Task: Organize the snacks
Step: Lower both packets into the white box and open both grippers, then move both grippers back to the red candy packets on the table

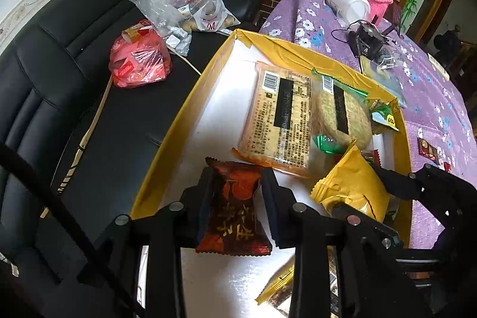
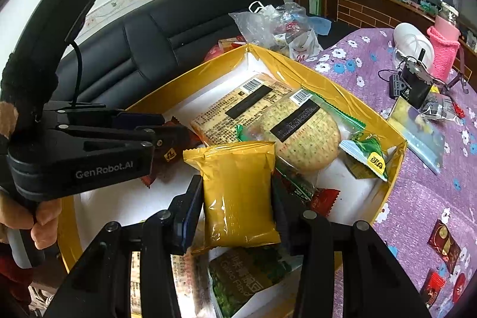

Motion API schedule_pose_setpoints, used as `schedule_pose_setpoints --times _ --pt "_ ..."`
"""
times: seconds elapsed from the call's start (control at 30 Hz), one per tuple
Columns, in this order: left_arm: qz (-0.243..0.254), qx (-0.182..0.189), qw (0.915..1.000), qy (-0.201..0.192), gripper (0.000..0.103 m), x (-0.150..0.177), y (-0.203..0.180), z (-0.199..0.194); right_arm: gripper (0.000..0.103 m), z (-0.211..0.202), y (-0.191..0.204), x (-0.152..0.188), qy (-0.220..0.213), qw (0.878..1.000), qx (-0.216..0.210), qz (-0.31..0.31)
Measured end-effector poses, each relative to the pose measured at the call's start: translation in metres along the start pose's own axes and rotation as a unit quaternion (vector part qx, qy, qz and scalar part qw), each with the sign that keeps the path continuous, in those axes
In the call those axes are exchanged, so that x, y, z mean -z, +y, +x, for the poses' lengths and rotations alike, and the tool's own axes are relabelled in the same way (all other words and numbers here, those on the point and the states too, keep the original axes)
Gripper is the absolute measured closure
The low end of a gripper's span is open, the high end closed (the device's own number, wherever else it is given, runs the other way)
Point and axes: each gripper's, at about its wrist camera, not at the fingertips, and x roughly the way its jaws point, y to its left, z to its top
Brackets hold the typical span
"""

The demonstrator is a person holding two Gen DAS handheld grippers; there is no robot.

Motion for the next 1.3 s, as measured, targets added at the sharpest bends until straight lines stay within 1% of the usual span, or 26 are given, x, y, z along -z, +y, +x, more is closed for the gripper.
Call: schedule_pose_setpoints --times 0.07,0.23,0.43,0.5,0.57,0.63,0.67,0.7,0.77,0.87,0.97,1.1,1.23,1.3 --pt "-0.002 0.005 1.0 -0.002 0.061 0.0 0.0 -0.001 0.059 -0.001 0.0 0.0 0.0 1.0 0.0 0.001" --pt "-0.005 0.008 0.9999 -0.009 0.053 0.001 0.0 -0.006 0.058 -0.003 0.002 0.001 0.0 1.0 -0.002 -0.001" --pt "-0.011 0.011 0.9998 -0.013 0.051 0.003 0.001 -0.01 0.058 -0.004 0.008 0.004 0.003 1.0 -0.015 -0.008" --pt "-0.018 0.016 0.9996 -0.017 0.047 0.003 0.003 -0.014 0.058 -0.007 0.006 0.005 0.0 1.0 -0.019 -0.002" --pt "-0.026 0.022 0.9992 -0.023 0.039 0.003 0.004 -0.018 0.058 -0.015 0.004 0.007 -0.007 1.0 -0.02 0.005" --pt "-0.037 0.031 0.9984 -0.03 0.034 0.003 0.005 -0.023 0.053 -0.025 0.0 0.009 -0.018 0.999 -0.025 0.014" --pt "-0.042 0.037 0.9979 -0.032 0.03 0.003 0.006 -0.025 0.044 -0.029 -0.003 0.01 -0.023 0.999 -0.026 0.02" --pt "-0.048 0.042 0.9973 -0.035 0.029 0.004 0.006 -0.027 0.034 -0.034 -0.005 0.011 -0.029 0.999 -0.029 0.025" --pt "-0.055 0.051 0.9964 -0.04 0.024 0.004 0.004 -0.032 0.03 -0.044 -0.011 0.013 -0.042 0.998 -0.027 0.04" --pt "-0.059 0.052 0.9957 -0.048 0.017 0.008 -0.001 -0.04 0.022 -0.056 -0.021 0.017 -0.052 0.997 -0.024 0.058" --pt "-0.079 0.06 0.9937 -0.052 0.011 0.014 -0.001 -0.044 0.021 -0.064 -0.028 0.024 -0.057 0.996 -0.021 0.07" --pt "-0.108 0.084 0.9896 -0.042 0.01 0.026 -0.003 -0.042 0.02 -0.071 -0.04 0.037 -0.051 0.995 -0.014 0.083" --pt "-0.1 0.081 0.9912 -0.03 0.01 0.032 -0.01 -0.04 0.02 -0.081 -0.054 0.05 -0.049 0.994 -0.002 0.098" --pt "-0.099 0.082 0.9912 -0.031 0.01 0.033 -0.011 -0.043 0.02 -0.086 -0.061 0.055 -0.045 0.993 0.012 0.107"
